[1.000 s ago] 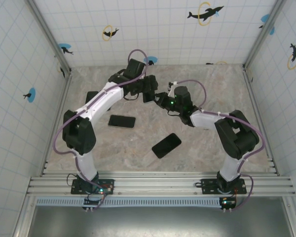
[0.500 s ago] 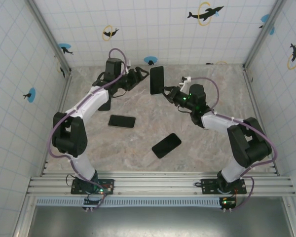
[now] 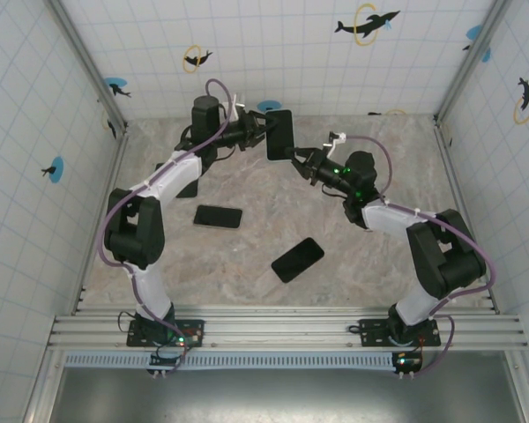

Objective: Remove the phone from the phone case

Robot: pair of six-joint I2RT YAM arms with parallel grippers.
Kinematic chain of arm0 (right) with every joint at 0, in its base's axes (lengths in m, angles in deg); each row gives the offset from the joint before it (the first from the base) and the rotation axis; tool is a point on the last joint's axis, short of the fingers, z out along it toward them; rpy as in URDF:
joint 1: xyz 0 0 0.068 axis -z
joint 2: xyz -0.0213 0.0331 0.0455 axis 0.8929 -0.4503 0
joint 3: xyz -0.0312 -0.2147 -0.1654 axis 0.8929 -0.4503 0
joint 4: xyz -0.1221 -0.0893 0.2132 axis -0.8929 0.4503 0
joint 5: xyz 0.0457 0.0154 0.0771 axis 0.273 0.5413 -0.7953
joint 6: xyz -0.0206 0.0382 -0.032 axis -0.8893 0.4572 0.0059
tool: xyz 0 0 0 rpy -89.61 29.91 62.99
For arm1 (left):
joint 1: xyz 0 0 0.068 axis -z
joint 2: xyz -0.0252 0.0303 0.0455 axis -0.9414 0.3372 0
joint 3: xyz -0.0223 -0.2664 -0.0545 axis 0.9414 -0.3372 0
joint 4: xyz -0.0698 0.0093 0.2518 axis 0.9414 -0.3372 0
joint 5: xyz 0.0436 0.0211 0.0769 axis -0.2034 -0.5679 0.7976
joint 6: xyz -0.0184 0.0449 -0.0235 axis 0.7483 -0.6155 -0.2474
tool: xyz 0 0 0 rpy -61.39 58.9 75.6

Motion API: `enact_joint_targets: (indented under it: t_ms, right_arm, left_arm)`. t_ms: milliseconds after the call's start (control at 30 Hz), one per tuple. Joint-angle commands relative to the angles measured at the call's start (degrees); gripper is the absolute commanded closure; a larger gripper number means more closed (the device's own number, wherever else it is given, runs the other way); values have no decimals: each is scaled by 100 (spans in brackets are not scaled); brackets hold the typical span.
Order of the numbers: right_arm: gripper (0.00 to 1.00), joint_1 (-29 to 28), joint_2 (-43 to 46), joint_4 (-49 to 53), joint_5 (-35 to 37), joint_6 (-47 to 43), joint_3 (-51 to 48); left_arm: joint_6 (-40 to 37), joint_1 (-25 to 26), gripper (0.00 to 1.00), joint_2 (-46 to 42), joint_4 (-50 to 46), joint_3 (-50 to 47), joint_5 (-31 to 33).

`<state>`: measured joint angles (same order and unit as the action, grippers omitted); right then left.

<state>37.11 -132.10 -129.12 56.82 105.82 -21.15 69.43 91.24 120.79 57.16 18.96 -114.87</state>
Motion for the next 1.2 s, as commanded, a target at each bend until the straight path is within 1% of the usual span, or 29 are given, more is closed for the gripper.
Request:
enact_joint_targets:
  t_ms: [0, 100, 200, 267, 300, 400, 467, 600, 667, 733, 800, 867, 967, 1033, 1067, 1167]
  right_arm:
    - [100, 29, 57, -833, -192, 225, -48]
    - [100, 50, 22, -921, -226, 354, -69]
    - [100, 71, -20, -963, -261, 397, -45]
    - [100, 88, -24, -955, -271, 397, -58]
    - [100, 103, -22, -989, -254, 589, -87]
    - [100, 125, -22, -1049, -236, 701, -164]
    - [100, 140, -22, -1066, -236, 756, -201]
    - [100, 168, -48, -1134, -229, 832, -231]
    - [94, 169, -48, -1200, -189, 910, -281]
    - [84, 177, -81, -1410, -136, 1048, -343]
    - [72, 172, -128, -1603, -96, 1148, -375]
    - [65, 169, -115, -1618, -72, 1096, -414]
    - [61, 159, 4, -1423, 59, 847, -533]
    - [61, 110, 187, -1154, 291, 537, -683]
    - [60, 64, 284, -963, 427, 209, -755]
    - [59, -68, 507, -582, 754, -321, -871]
  left_arm:
    - [360, -12, 67, 137, 518, 227, -416]
    - [501, -12, 67, 156, 715, 214, -533]
    - [805, -21, 69, 195, 1052, 211, -667]
    - [828, -17, 72, 205, 1044, 269, -708]
    - [828, -16, 75, 199, 1014, 279, -712]
    - [944, -12, 78, 182, 1121, 209, -725]
    - [983, -12, 84, 153, 1180, 142, -726]
    - [1016, -12, 91, 102, 1196, 67, -704]
    - [1113, -14, 94, 95, 1307, 20, -686]
    - [1258, -12, 97, 72, 1484, -56, -635]
    - [1341, -3, 100, 58, 1590, -100, -475]
    - [1358, -12, 100, 11, 1651, -146, -178]
    - [1436, -3, 100, -105, 1864, -298, 403]
    - [1461, 59, 100, -196, 1996, -408, 829]
    - [1485, 94, 100, -229, 2085, -456, 1023]
    - [1580, 220, 100, -327, 2367, -603, 1486]
